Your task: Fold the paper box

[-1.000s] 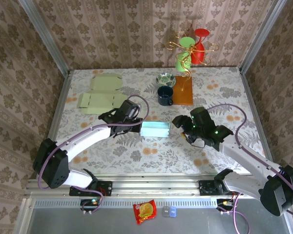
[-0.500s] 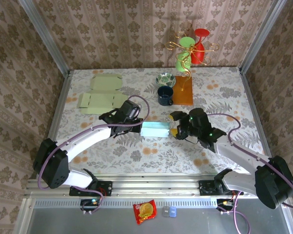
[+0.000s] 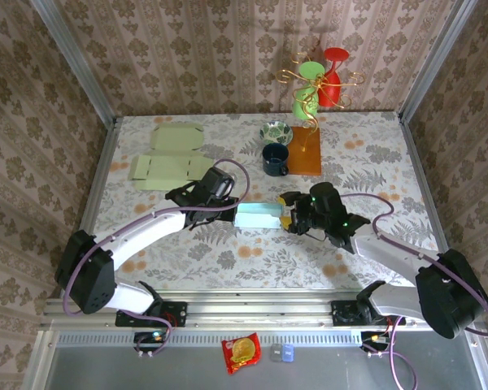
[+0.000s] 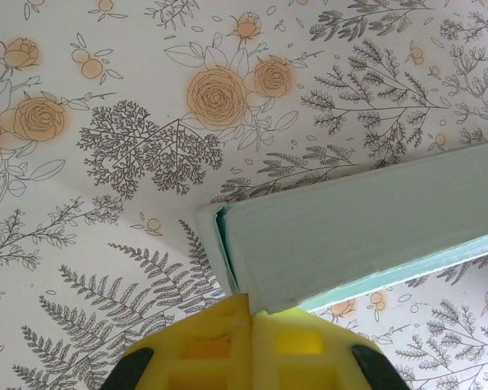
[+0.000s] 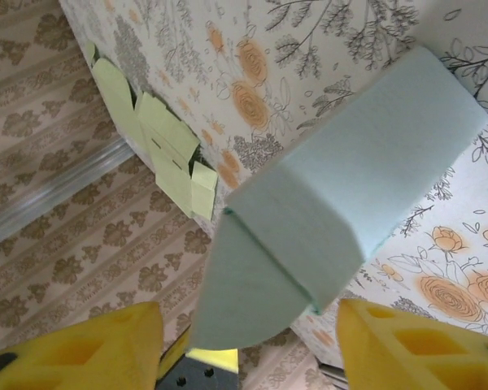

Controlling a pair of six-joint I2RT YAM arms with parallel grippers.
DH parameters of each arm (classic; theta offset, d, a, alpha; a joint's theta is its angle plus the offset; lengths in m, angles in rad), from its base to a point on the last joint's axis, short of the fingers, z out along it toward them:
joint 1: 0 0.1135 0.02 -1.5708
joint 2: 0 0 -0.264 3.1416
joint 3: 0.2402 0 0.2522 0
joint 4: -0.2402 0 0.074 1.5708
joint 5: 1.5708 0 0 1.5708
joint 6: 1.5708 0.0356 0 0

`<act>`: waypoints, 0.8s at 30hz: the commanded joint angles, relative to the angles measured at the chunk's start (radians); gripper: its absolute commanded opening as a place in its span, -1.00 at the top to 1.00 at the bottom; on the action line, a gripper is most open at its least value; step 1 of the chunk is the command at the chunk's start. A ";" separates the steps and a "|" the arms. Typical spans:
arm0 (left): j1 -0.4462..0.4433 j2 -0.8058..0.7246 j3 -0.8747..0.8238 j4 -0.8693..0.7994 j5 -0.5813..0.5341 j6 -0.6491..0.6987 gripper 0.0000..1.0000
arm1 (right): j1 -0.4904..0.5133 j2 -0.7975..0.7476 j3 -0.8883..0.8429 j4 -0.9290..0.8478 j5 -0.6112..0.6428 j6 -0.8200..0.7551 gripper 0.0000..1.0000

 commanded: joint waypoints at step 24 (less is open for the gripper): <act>0.067 -0.104 0.044 -0.100 0.167 -0.185 0.18 | -0.001 0.050 -0.054 -0.050 0.000 -0.044 0.18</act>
